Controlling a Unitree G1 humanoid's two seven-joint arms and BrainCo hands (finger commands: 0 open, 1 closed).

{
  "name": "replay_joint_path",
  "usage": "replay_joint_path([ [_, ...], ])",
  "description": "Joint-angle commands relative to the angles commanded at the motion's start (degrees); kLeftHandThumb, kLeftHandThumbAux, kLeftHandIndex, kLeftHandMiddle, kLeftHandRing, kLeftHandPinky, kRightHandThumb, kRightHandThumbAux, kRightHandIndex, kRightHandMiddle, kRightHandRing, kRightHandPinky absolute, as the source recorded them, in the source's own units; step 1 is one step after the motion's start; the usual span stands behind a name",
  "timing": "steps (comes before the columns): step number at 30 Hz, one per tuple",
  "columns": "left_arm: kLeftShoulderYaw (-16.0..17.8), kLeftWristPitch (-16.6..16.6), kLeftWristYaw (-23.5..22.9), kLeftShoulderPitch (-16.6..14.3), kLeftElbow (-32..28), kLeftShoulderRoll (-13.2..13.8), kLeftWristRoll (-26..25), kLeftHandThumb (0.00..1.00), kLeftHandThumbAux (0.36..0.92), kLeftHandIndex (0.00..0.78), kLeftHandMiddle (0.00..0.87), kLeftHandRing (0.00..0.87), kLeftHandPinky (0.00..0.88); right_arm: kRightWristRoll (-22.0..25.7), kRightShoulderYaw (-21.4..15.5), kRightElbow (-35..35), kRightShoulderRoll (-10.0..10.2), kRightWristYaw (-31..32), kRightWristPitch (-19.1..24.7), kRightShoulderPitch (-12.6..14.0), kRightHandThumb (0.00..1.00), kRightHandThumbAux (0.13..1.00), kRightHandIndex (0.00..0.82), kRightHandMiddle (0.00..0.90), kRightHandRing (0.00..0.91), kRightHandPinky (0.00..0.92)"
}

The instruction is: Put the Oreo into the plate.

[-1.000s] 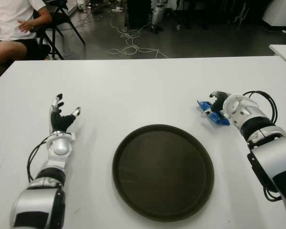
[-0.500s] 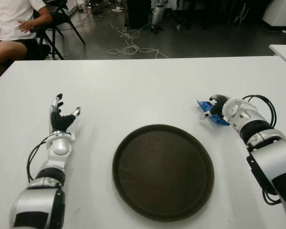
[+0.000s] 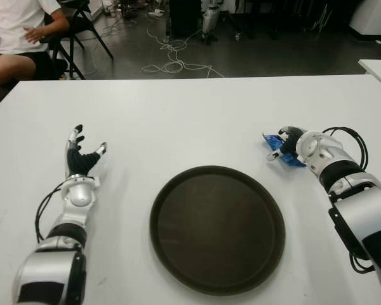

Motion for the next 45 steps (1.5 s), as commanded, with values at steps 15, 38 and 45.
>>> replay_joint_path([
  [15,0.29,0.04,-0.78,-0.02,0.20,0.10,-0.37,0.000,0.781,0.063,0.104,0.091,0.088,-0.40,1.17,0.37,0.61,1.84,-2.14,1.28,0.000,0.703,0.066,0.075,0.038,0.000],
  [38,-0.04,-1.22,-0.64,0.21,-0.13,0.14,0.04,0.000,0.799,0.069,0.109,0.090,0.086,-1.45,1.99,0.67,1.32,3.63,-1.79,1.58,0.000,0.718,0.043,0.054,0.028,0.000],
  [45,0.24,-1.07,-0.70,0.16,-0.04,0.08,-0.27,0.000,0.807,0.070,0.106,0.086,0.082,-1.68,2.11,0.73,1.45,3.76,-1.80,1.65,0.000,0.718,0.049,0.063,0.029,0.000],
])
